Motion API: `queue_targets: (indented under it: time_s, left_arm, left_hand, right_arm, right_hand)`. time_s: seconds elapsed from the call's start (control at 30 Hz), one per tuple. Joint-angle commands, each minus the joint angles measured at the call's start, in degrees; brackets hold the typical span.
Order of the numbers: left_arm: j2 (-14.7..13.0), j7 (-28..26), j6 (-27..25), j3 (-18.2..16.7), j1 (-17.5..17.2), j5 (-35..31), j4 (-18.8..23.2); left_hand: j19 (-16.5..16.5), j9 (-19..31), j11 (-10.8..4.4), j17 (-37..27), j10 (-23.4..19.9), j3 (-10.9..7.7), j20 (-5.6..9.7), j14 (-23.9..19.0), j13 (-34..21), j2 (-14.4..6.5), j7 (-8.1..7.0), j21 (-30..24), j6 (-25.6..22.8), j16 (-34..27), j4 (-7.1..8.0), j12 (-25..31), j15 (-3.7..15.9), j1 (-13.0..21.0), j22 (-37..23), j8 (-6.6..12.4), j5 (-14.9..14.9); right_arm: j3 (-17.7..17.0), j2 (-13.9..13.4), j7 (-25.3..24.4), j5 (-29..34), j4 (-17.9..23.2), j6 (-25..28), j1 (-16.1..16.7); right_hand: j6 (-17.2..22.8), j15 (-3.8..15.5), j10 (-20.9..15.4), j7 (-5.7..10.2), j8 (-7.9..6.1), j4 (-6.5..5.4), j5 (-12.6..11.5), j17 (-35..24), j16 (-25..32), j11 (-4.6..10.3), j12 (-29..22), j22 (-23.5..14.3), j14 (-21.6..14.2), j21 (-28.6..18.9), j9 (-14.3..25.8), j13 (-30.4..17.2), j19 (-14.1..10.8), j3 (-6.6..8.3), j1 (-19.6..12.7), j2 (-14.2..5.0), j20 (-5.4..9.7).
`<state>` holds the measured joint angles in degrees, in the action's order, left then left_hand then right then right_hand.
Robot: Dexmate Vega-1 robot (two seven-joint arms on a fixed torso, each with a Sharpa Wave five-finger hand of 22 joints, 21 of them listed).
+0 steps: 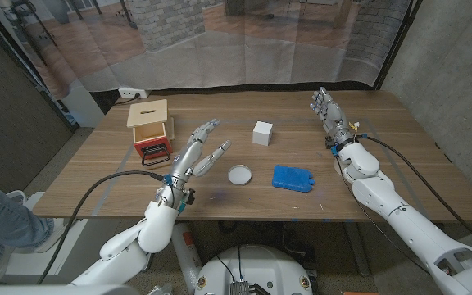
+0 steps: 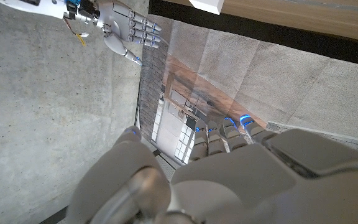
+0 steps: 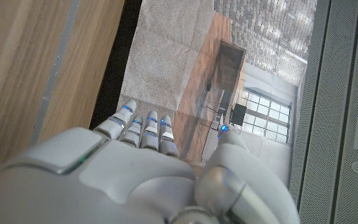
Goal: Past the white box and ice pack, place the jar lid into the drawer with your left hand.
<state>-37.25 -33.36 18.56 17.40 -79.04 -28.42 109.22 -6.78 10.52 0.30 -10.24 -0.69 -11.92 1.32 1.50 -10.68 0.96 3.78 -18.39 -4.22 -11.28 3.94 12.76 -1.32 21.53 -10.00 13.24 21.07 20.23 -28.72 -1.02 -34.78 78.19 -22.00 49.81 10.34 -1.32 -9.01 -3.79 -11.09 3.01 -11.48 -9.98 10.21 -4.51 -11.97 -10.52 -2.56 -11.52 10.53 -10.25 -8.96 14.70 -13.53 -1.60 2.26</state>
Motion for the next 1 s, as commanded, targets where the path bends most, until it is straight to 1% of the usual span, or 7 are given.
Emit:
queue_targets:
  time_s: [0.03,0.2,0.43,0.57,0.7,0.77,1.0]
  left_arm:
    - [-2.0,-2.5,-8.5,2.3,0.3,-6.3,3.2]
    - [-3.1,-2.0,-10.9,3.1,0.6,-7.1,4.6]
    - [-4.5,-0.7,-14.6,4.3,1.0,-8.0,6.4]
    - [-5.1,-0.5,-16.6,5.0,1.2,-9.1,7.3]
    - [-5.8,-0.2,-18.6,5.6,1.1,-10.1,8.4]
    - [-6.1,-0.1,-19.3,5.9,1.1,-10.3,8.7]
    - [-7.0,0.9,-22.0,6.8,1.3,-11.0,9.9]
  left_hand:
    - [0.3,0.3,-0.04,-0.2,-0.7,-0.20,0.12,-0.1,-0.1,-0.1,-0.12,0.3,-0.7,-0.3,-0.39,0.2,-0.04,0.8,-0.1,0.43,0.4]
    - [0.4,0.3,-0.11,-0.2,-0.8,-0.21,0.25,-0.2,-0.1,-0.2,-0.05,0.4,-1.1,-0.3,-0.47,0.1,0.01,1.0,-0.1,0.48,0.5]
    - [0.6,0.3,-0.20,-0.2,-1.2,-0.24,0.23,-0.6,-0.1,-0.2,-0.39,0.6,-1.7,-0.3,-0.61,0.2,0.09,1.3,-0.1,0.53,0.6]
    - [0.8,0.3,-0.12,-0.2,-1.3,-0.26,0.14,-0.8,-0.2,-0.3,-0.18,0.7,-2.0,-0.3,-0.75,0.2,0.16,1.5,-0.1,0.58,0.7]
    - [0.9,0.3,-0.37,-0.2,-1.4,-0.28,0.15,-1.0,-0.2,-0.3,-0.29,0.8,-2.2,-0.3,-0.90,0.1,0.07,1.8,-0.1,0.57,0.8]
    - [0.9,0.3,-0.17,-0.1,-1.5,-0.30,0.11,-1.0,-0.2,-0.3,-0.28,0.9,-2.4,-0.3,-0.99,0.1,0.08,1.9,-0.1,0.59,0.9]
    - [1.2,0.3,-0.30,-0.1,-1.8,-0.36,-0.24,-1.3,-0.2,-0.2,-0.52,1.0,-2.8,-0.3,-1.45,0.1,0.26,2.7,-0.1,0.56,1.1]
  right_arm:
    - [-0.4,0.2,-0.1,-0.5,0.0,-0.5,0.4]
    - [-0.5,0.3,0.3,-0.5,-0.6,-1.1,0.4]
    - [-0.6,0.7,0.4,-0.9,-1.1,-1.4,0.4]
    - [-0.6,0.7,0.6,-1.0,-1.4,-1.7,0.5]
    - [-0.7,0.7,0.6,-1.0,-1.4,-1.8,0.6]
    - [-0.7,0.7,0.8,-0.9,-1.6,-2.0,0.6]
    - [-0.7,0.8,0.8,-1.1,-1.5,-1.8,0.6]
  right_hand:
    - [0.4,0.01,-0.6,0.05,-0.06,0.34,-0.3,-0.3,0.3,0.23,-0.1,-0.1,-0.6,-0.2,0.2,-0.2,-0.5,0.05,0.0,-0.63,1.08]
    - [0.5,-0.02,-0.6,0.01,-0.07,0.36,-0.3,-0.3,0.3,0.19,-0.1,-0.1,-0.6,-0.2,0.2,-0.2,-0.6,0.02,0.0,-0.63,1.07]
    - [0.5,0.00,-0.7,0.04,-0.06,0.39,-0.3,-0.3,0.3,0.06,-0.1,-0.1,-0.7,-0.2,0.2,-0.2,-0.5,0.00,0.0,-0.66,1.04]
    - [0.5,0.03,-0.7,0.06,-0.07,0.40,-0.3,-0.3,0.3,0.08,-0.2,-0.1,-0.7,-0.2,0.2,-0.2,-0.5,0.00,0.0,-0.68,1.02]
    - [0.5,0.02,-0.7,0.09,-0.07,0.42,-0.3,-0.3,0.3,0.11,-0.1,-0.1,-0.7,-0.2,0.2,-0.2,-0.5,0.00,0.0,-0.70,1.00]
    - [0.4,0.00,-0.7,0.11,-0.04,0.43,-0.3,-0.3,0.3,0.08,-0.1,-0.1,-0.7,-0.1,0.2,-0.2,-0.5,-0.02,0.0,-0.71,0.99]
    - [0.4,-0.03,-0.7,0.11,-0.04,0.48,-0.3,-0.3,0.3,0.02,-0.1,-0.1,-0.7,-0.1,0.2,-0.2,-0.5,-0.03,0.0,-0.74,0.98]
